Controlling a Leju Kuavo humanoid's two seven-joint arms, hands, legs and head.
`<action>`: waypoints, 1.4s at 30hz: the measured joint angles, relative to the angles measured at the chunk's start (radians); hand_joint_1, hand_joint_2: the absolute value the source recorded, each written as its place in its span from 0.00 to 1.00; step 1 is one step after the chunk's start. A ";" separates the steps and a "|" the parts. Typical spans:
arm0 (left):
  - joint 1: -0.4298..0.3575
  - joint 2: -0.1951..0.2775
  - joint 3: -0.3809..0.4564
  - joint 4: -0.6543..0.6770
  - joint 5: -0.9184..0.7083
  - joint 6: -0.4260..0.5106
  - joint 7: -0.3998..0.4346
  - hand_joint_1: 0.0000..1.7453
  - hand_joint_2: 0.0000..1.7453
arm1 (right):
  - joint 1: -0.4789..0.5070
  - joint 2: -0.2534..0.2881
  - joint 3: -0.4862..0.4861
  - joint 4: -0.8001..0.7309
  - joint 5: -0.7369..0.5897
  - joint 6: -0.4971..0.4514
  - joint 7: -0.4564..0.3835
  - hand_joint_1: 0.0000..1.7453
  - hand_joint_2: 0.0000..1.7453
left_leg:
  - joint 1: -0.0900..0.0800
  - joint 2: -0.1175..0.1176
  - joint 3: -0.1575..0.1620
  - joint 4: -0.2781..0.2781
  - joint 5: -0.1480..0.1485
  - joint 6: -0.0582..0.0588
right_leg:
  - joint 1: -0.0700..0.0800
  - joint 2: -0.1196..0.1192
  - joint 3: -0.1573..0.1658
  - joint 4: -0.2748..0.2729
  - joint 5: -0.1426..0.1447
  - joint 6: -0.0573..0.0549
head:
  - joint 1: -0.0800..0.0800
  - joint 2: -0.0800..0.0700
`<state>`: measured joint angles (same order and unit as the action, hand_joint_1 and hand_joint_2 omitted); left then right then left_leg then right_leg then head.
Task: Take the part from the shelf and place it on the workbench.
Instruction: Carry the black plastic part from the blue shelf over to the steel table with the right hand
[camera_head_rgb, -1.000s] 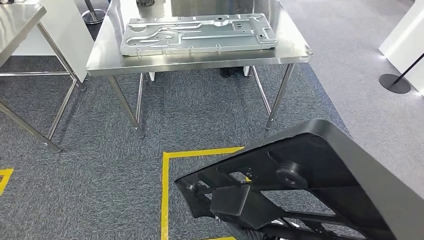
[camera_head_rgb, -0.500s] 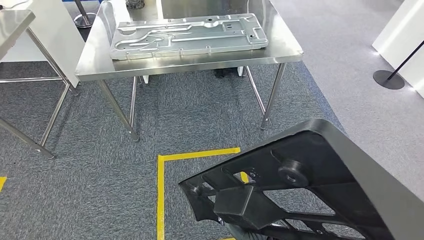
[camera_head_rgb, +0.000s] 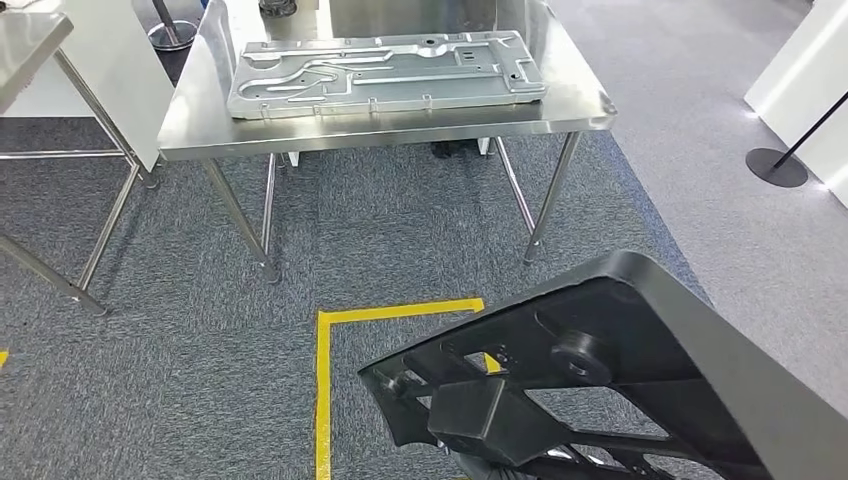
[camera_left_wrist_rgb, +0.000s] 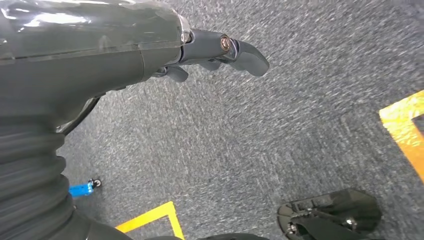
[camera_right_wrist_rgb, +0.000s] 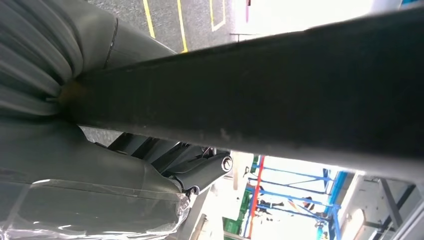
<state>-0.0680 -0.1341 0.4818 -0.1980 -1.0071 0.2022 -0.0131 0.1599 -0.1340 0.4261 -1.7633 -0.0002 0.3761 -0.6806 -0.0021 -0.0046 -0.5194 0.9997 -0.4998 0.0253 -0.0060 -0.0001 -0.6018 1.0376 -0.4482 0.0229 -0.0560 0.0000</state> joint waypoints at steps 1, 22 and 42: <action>-0.001 0.000 0.000 0.000 0.000 -0.001 0.001 0.00 1.00 | 0.000 -0.002 0.000 -0.002 -0.001 0.000 0.000 1.00 1.00 | -0.001 0.000 0.001 0.000 -0.004 -0.005 | 0.003 -0.001 0.012 -0.025 0.000 -0.005 | 0.000 0.000; 0.003 0.000 0.015 -0.001 0.022 -0.007 0.002 0.00 1.00 | -0.025 -0.007 0.000 -0.008 -0.004 0.022 0.000 1.00 1.00 | -0.003 -0.004 -0.025 -0.005 0.032 0.019 | 0.001 0.007 0.042 0.091 -0.098 0.005 | -0.001 0.000; -0.007 0.002 0.017 -0.001 0.015 -0.009 0.009 0.00 1.00 | -0.027 -0.006 0.000 0.006 -0.005 0.028 0.002 1.00 1.00 | -0.003 -0.002 -0.097 0.249 -0.138 -0.040 | 0.002 0.005 0.057 -0.031 -0.031 -0.047 | -0.001 0.000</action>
<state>-0.0752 -0.1323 0.4984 -0.1988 -0.9920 0.1930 -0.0039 0.1333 -0.1399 0.4265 -1.7577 -0.0053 0.4042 -0.6786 -0.0052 -0.0069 -0.6162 1.2492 -0.6377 -0.0145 -0.0035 0.0046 -0.5446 1.0061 -0.4794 -0.0237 -0.0568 0.0000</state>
